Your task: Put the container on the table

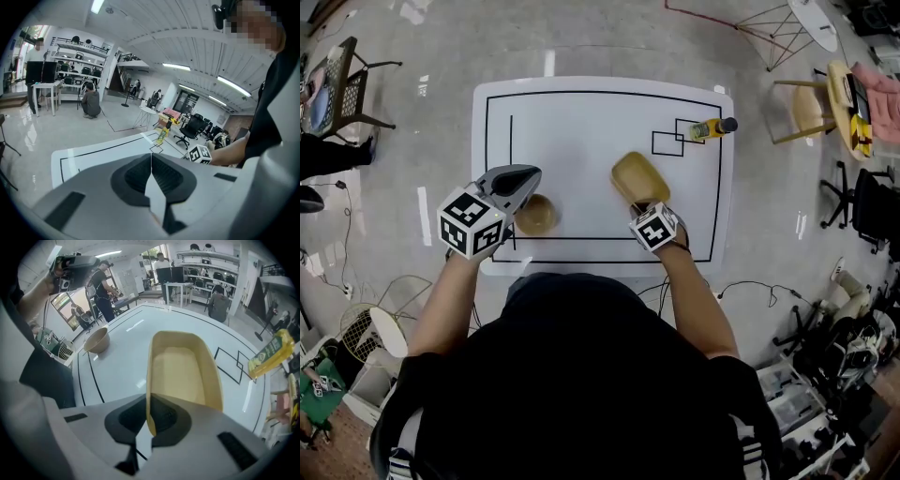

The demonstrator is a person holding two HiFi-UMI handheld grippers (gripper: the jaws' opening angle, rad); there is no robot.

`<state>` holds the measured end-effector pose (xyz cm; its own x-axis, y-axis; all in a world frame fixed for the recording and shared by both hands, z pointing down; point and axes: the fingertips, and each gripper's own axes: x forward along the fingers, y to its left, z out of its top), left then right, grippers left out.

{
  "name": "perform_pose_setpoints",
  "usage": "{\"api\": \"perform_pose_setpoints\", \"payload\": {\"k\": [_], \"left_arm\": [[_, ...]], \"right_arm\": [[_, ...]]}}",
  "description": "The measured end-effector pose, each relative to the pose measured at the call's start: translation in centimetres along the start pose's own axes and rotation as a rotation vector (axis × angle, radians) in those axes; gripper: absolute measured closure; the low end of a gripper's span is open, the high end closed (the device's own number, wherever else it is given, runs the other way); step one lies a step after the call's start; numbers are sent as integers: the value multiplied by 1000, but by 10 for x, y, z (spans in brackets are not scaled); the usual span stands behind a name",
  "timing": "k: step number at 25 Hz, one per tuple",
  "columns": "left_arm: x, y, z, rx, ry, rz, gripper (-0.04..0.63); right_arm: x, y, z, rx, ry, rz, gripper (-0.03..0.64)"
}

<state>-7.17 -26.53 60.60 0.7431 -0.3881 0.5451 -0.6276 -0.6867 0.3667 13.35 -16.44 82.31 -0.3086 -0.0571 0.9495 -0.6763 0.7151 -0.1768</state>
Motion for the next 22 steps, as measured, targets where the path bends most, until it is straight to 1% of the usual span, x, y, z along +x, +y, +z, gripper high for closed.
{"api": "perform_pose_setpoints", "payload": {"k": [5,15,22], "left_arm": [[-3,2,1,6,3,14,588],[-10,2,-2,-2,-2,13,588],[-13,2,-1,2,-7,13,588]], "right_arm": [[5,3,-1,-14,14,-4,607],[12,5,0,-45,37,-28,604],[16,5,-4,-58,44,-37,577]]}}
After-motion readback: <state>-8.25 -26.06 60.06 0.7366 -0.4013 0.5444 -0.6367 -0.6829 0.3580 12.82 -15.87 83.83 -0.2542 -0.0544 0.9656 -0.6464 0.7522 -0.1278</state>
